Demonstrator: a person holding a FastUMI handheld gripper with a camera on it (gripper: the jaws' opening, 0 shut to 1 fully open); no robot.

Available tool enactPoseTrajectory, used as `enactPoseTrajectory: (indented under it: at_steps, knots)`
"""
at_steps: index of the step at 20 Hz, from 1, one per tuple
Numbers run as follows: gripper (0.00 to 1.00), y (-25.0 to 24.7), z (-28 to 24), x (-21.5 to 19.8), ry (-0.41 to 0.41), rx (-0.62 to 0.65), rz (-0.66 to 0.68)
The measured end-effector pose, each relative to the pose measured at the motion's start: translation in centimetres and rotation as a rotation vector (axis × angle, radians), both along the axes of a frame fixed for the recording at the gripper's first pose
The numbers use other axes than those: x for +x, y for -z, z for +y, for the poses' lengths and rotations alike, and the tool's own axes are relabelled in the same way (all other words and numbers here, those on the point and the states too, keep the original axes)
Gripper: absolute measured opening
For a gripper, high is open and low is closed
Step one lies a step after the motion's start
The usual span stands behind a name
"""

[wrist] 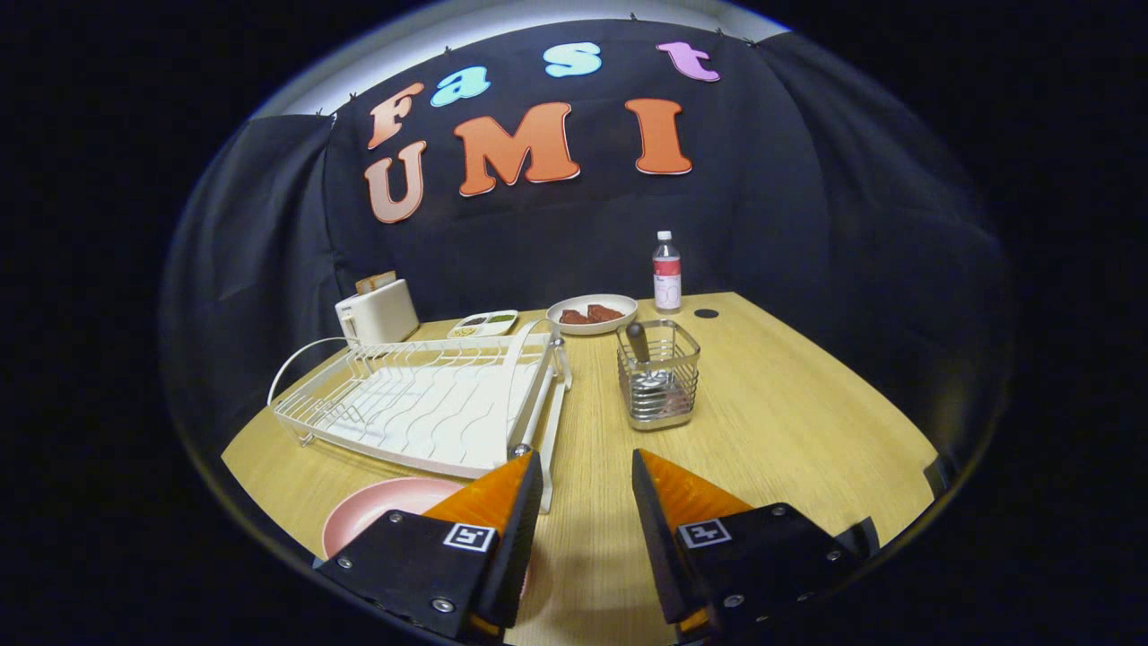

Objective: Take the plate from the dish rack, then take the spoon from the basket and place it into the plate.

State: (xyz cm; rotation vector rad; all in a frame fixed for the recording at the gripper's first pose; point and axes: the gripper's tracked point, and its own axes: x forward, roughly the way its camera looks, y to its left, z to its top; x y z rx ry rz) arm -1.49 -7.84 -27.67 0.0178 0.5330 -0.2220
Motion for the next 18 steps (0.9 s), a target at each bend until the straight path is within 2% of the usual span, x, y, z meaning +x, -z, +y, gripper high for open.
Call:
enactPoseTrajectory:
  at_steps: [6, 9, 13, 18]
  knots:
    - [0.59, -1.7, -2.3, 4.9, 0.02, -0.125, -0.076]
    - [0.55, -1.7, -3.5, 6.8, 0.024, -0.186, -0.091]
    - [0.42, -0.2, -5.4, 8.2, 0.048, -0.273, -0.054]
    - [0.29, 0.8, -5.6, 9.8, 0.04, -0.253, -0.062]
